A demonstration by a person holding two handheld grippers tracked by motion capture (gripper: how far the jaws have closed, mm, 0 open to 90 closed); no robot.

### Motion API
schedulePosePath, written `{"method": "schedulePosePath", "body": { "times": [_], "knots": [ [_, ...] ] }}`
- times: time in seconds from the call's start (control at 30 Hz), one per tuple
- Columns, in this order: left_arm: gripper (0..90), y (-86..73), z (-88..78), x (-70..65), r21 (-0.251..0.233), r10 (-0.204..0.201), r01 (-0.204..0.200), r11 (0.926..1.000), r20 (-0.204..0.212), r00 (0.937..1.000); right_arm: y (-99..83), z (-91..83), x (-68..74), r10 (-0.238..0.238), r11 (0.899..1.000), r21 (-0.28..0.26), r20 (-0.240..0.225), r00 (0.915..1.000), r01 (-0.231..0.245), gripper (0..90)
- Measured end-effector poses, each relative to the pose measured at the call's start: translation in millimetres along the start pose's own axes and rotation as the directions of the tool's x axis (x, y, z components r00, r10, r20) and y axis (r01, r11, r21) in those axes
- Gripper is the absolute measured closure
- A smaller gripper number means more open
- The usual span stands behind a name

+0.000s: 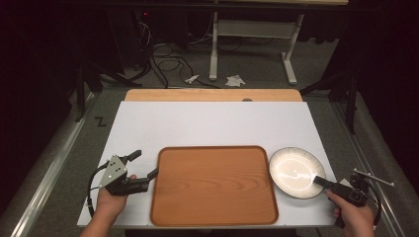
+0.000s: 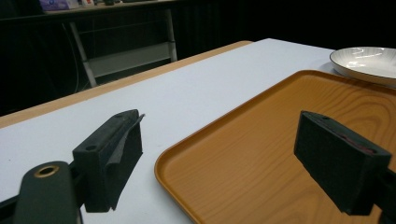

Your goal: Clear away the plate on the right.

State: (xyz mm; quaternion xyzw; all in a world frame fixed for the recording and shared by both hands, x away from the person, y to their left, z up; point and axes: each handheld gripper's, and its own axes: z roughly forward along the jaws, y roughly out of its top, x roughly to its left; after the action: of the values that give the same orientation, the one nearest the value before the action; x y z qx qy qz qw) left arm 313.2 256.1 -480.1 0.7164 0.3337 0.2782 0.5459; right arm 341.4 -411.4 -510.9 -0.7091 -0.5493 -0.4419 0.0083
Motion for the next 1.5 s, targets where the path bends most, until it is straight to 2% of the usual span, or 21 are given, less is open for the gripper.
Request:
{"method": "schedulePosePath", "body": {
  "times": [0.17, 0.33, 0.47, 0.77, 0.97, 1.13, 1.2, 1.37, 1.5],
  "knots": [
    [16.1, -0.1, 0.4, -0.2, 0.001, 0.000, 0.000, 1.0000, 0.000, 1.0000, 1.0, 0.7, -0.4, 0.016, 1.000, 0.005, 0.006, 0.9999, -0.016, 75.8],
    [16.0, -0.1, 0.8, -0.7, 0.001, -0.002, 0.002, 1.0000, 0.004, 1.0000, 1.1, 0.6, -0.8, 0.020, 1.000, 0.009, 0.001, 0.9998, -0.020, 75.1],
    [16.1, 0.0, 0.9, -0.9, 0.003, 0.001, -0.001, 1.0000, 0.004, 1.0000, 1.5, 0.7, 0.3, 0.020, 1.000, 0.014, 0.019, 0.9996, -0.021, 76.6],
    [16.0, 0.0, 1.3, -1.6, 0.008, 0.002, -0.002, 1.0000, 0.011, 0.9999, 1.8, 1.0, 0.4, 0.030, 0.999, 0.015, 0.022, 0.9993, -0.030, 77.6],
    [16.1, 0.1, 1.2, -1.4, 0.009, 0.001, -0.002, 1.0000, 0.012, 0.9999, 3.1, 1.8, 1.0, 0.058, 0.998, 0.015, 0.025, 0.9980, -0.058, 79.8],
    [16.1, 0.0, 1.3, -1.5, 0.009, 0.002, -0.002, 1.0000, 0.013, 0.9999, 4.3, 2.5, 2.2, 0.082, 0.997, 0.004, 0.036, 0.9960, -0.082, 83.6],
    [16.1, -0.2, 1.8, -1.9, 0.012, 0.004, -0.005, 0.9999, 0.012, 0.9999, 4.3, 2.4, 0.7, 0.106, 0.994, 0.001, 0.025, 0.9941, -0.106, 84.2],
    [16.1, -0.4, 2.4, -1.9, 0.012, 0.005, -0.005, 0.9999, 0.013, 0.9999, 5.1, 0.4, -0.4, 0.113, 0.993, -0.027, 0.022, 0.9933, -0.112, 85.2],
    [16.0, -0.3, 2.1, -1.6, 0.013, 0.005, -0.005, 0.9999, 0.012, 0.9999, 5.4, -1.2, -0.3, 0.111, 0.993, -0.029, 0.019, 0.9937, -0.110, 85.2]
  ]
}}
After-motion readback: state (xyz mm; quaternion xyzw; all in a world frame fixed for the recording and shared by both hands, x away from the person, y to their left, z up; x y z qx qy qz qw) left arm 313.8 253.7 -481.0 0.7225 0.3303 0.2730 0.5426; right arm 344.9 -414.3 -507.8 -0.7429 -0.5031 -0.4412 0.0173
